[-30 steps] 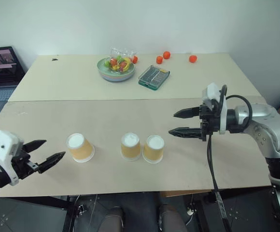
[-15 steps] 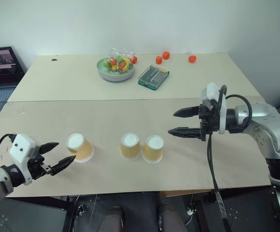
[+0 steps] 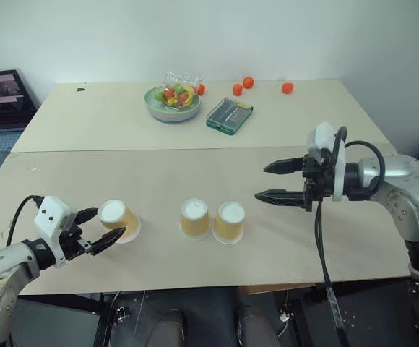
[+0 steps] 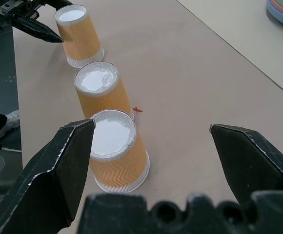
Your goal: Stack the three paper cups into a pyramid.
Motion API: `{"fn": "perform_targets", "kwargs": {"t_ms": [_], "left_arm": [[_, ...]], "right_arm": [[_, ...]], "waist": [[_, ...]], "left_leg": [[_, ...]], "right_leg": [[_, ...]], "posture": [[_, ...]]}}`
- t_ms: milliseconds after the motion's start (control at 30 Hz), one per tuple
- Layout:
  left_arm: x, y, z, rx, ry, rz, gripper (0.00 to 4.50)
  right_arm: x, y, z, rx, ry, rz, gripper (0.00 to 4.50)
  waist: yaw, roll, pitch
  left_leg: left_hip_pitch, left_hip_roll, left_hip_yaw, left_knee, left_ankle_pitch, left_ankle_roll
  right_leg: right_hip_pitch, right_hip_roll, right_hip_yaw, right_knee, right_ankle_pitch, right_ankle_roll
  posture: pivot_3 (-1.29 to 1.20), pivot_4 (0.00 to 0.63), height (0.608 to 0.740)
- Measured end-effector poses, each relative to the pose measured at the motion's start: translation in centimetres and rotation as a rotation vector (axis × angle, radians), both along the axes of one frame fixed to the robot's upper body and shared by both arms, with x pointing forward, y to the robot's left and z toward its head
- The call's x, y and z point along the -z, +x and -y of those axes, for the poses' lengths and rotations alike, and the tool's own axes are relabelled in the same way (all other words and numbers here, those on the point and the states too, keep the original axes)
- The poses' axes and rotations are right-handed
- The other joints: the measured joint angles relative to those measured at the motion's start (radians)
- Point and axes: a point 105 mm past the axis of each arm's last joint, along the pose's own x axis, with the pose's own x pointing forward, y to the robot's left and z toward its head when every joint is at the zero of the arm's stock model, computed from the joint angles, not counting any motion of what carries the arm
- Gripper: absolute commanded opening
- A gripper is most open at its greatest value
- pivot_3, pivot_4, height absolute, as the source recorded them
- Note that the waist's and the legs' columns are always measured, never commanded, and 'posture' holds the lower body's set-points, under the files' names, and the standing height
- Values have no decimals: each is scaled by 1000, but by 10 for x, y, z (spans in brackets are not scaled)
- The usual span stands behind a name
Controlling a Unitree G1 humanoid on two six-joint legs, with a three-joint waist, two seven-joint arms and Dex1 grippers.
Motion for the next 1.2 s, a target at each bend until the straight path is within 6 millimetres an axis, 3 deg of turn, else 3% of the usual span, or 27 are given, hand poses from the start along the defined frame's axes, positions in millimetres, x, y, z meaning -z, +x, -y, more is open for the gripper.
{"fn": "perform_targets", "kwargs": {"t_ms": [500,533,667,900,967,1100,1200], "left_arm": [[-3,21,11,27,-14,40,4500],[-2,21,11,27,-15,38,3976],[-2,21,11,25,-16,38,2831],[-8,26,12,20,-15,66,2699],[-18,35,14,19,-23,85,2699],[-66,55,12,13,21,204,2699],[-88,67,17,20,0,234,2699]], "right_arm": [[0,-2,4,37,1,11,4416],[0,-2,4,38,0,11,4500],[2,-2,5,41,-1,2,4500],[2,-3,5,42,-6,3,4500],[4,-3,7,47,-8,-3,4500],[7,-8,5,27,-2,-24,4500],[16,-17,11,33,-23,-61,4500]], "waist": [[5,0,0],[5,0,0],[5,0,0],[9,0,0],[12,0,0],[20,-1,0],[22,-1,0]], "left_leg": [[0,0,0,0,0,0],[0,0,0,0,0,0],[0,0,0,0,0,0],[0,0,0,0,0,0],[0,0,0,0,0,0],[-1,1,0,1,0,0],[-2,1,0,1,0,0]], "right_leg": [[0,0,0,0,0,0],[0,0,0,0,0,0],[0,0,0,0,0,0],[0,0,0,0,0,0],[0,1,0,0,0,0],[0,2,0,-1,1,0],[0,2,-1,-1,1,0]], "posture": [[0,150,740],[0,150,740],[0,150,740],[0,150,740],[0,150,740],[0,150,740],[0,150,740]]}}
